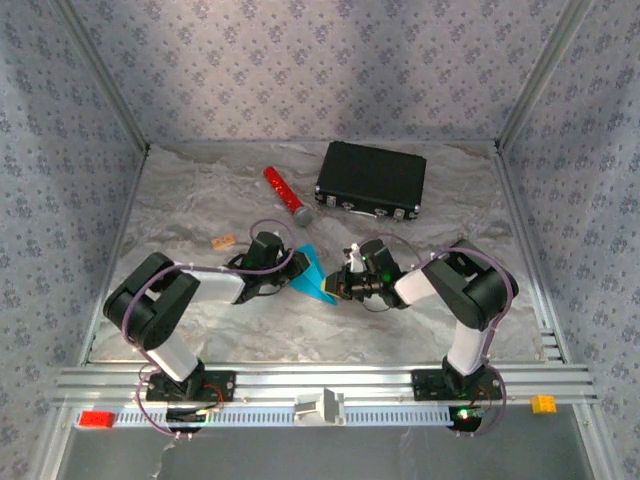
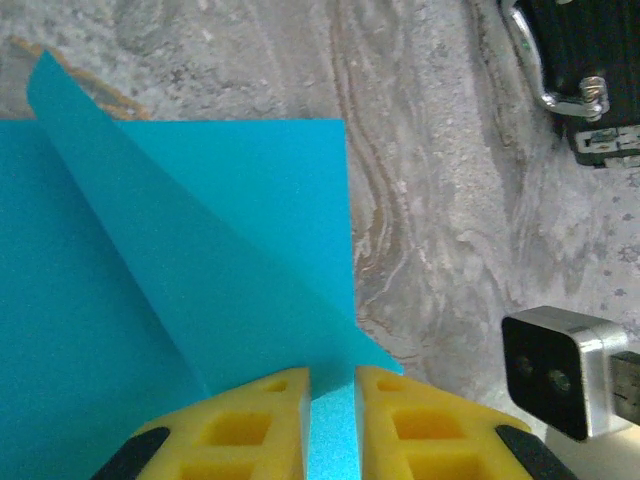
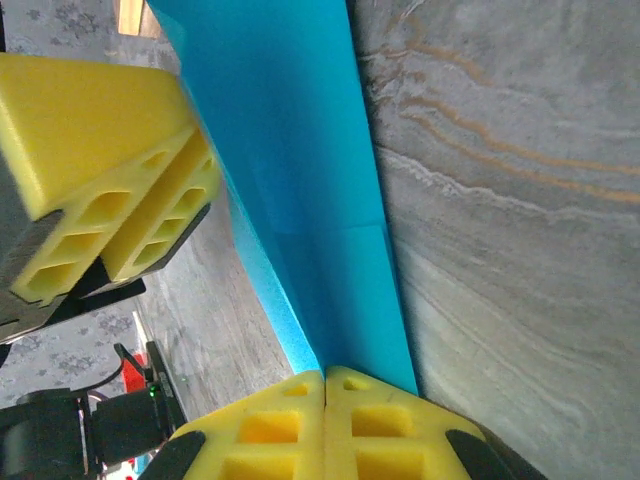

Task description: Fold a paper plane with a square sheet of paper (pick it up from the middle)

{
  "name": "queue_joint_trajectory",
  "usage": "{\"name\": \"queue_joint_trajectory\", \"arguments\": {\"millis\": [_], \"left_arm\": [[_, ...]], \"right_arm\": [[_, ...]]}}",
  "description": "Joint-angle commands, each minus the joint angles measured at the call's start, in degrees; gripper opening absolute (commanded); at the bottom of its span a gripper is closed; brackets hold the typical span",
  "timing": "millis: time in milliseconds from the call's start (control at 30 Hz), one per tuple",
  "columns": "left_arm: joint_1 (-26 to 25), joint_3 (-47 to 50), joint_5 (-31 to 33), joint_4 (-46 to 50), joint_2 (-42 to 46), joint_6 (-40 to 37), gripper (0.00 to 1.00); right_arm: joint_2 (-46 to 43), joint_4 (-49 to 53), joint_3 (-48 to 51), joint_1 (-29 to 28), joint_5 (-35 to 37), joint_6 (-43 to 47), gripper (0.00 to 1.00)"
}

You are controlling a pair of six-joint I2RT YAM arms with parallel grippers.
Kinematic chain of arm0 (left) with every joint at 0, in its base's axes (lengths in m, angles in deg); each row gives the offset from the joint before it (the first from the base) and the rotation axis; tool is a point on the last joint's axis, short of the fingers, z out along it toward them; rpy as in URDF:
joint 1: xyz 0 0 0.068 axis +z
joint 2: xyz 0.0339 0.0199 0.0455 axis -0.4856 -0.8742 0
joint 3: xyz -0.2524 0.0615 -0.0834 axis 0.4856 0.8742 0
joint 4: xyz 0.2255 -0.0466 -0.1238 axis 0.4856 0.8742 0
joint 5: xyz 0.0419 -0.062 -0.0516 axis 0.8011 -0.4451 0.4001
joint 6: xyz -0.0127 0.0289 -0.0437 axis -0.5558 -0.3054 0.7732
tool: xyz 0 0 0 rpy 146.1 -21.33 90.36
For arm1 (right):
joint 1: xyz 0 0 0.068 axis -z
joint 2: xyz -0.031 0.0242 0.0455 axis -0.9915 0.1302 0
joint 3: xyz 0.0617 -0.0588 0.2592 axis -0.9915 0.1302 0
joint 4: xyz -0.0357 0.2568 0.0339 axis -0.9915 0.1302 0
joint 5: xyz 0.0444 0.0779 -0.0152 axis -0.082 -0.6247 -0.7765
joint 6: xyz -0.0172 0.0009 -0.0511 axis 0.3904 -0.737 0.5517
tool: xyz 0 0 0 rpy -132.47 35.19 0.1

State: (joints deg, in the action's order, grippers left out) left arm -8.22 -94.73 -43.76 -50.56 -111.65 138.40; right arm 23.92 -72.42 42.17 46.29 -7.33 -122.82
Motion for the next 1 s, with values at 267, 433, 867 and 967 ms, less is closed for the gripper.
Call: {"name": "queue_joint_trajectory", "arguments": {"millis": [267, 433, 867, 967], "left_arm": [[-0.61, 0.46, 0.97, 1.5, 4.96, -3.67, 0.18], [-0.88, -1.63, -2.04, 0.09, 1.21, -3.94, 0.14], [-1.39, -4.36, -4.17, -3.67, -5.08, -3.03, 0.15], [-1.46, -4.71, -4.17, -4.23, -5.78, -2.92, 0.16]], "right_arm": [[2.16, -1.65, 2.55, 0.98, 2.81, -4.01, 0.01], [3.64, -5.59, 3.43, 1.36, 2.29, -6.7, 0.01], [4.11, -6.8, 4.06, 1.77, 2.19, -7.44, 0.01], [4.34, -7.18, 4.2, 1.78, 2.42, -7.68, 0.01]]}}
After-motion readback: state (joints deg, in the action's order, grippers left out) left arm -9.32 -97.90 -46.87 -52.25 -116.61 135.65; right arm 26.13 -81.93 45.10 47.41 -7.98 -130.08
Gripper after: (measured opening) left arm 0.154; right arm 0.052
